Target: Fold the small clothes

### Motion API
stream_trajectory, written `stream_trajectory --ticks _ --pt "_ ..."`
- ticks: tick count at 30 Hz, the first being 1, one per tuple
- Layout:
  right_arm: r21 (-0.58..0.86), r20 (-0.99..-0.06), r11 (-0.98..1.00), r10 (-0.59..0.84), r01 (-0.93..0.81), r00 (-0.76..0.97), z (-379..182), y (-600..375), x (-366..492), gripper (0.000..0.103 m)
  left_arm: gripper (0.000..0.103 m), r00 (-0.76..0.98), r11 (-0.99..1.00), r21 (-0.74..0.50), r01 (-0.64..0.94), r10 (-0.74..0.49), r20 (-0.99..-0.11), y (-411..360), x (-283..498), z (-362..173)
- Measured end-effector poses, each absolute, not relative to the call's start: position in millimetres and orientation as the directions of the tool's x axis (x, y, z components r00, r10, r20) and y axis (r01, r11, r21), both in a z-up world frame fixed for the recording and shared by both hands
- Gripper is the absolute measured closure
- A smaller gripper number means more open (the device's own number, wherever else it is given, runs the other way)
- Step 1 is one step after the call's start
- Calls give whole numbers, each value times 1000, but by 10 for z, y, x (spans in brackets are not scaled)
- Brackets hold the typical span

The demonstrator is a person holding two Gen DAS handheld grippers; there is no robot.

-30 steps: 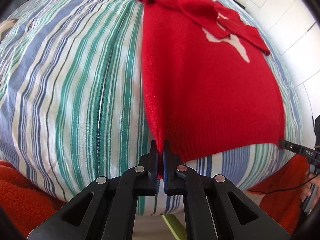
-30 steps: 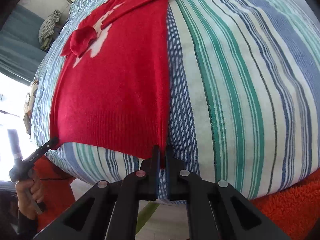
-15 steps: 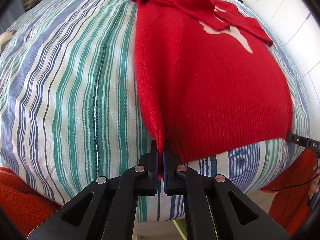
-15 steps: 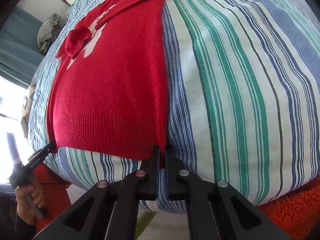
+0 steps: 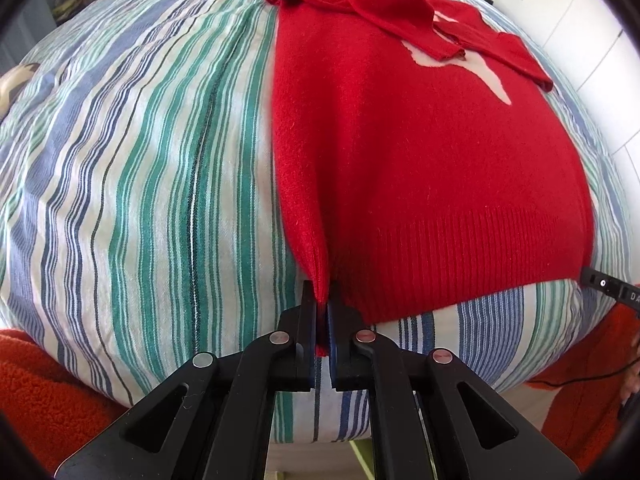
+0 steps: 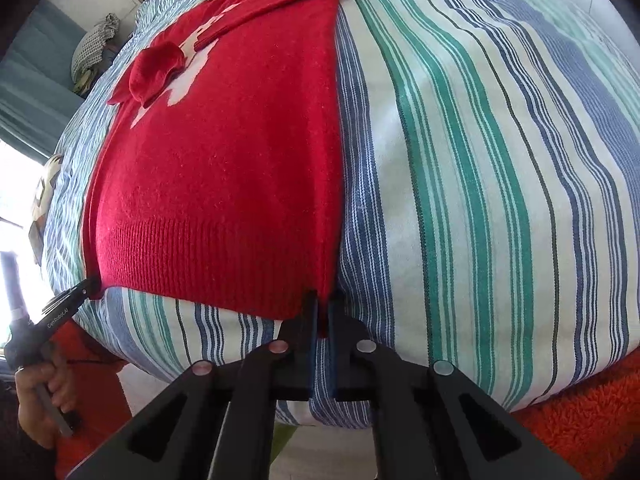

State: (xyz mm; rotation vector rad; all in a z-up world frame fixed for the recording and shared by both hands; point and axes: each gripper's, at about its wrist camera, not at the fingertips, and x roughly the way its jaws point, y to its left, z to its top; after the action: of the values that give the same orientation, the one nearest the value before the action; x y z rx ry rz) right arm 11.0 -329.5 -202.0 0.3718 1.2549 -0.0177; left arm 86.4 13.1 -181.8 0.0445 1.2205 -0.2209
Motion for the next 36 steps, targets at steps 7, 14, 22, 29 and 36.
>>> stream_trajectory --ticks 7,14,22,29,36 --pt "300 -920 939 237 169 313 -1695 -3343 -8 60 9 322 979 -29 202 -95 -942 121 692 -1595" --pt "-98 -880 994 -66 -45 470 -758 -3461 534 60 9 479 993 -110 49 -120 -869 741 548 -1171" --pt "-284 -845 849 -2 -445 535 -1179 -2289 2079 50 9 517 970 -193 -148 -90 -851 1248 781 -1388" --pt "-241 -865 927 -71 -288 496 -1701 -2251 2859 93 9 494 967 -185 -173 -77 -866 1287 752 -1440" --pt "44 -764 969 -123 241 633 -847 -4253 2014 94 9 472 970 -188 -153 -96 -876 1208 815 -1511"
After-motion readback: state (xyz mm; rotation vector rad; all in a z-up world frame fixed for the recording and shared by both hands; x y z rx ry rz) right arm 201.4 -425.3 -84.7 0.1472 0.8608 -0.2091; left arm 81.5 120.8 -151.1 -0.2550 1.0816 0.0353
